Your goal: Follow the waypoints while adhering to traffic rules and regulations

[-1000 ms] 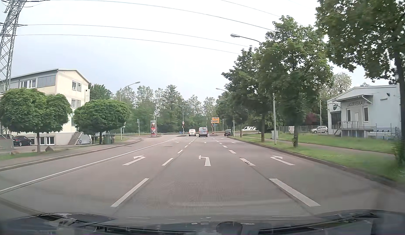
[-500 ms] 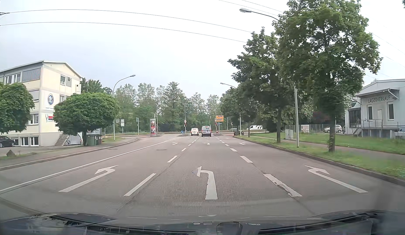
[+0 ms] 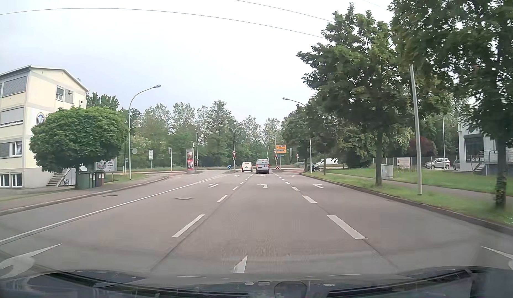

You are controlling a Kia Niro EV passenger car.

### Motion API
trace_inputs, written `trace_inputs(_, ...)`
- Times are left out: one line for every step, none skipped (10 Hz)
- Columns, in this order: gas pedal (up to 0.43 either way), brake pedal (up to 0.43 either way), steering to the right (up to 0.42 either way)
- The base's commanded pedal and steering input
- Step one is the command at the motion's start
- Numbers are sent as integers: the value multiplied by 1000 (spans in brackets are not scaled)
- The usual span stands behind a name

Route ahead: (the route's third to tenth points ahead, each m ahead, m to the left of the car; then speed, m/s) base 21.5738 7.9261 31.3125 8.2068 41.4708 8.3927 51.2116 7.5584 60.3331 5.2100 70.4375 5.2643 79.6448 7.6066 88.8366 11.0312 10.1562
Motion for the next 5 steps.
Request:
trace_inputs(0,0,-5)
trace_inputs(0,0,-4)
trace_inputs(0,0,-4)
trace_inputs(0,0,-3)
trace_inputs(0,0,-3)
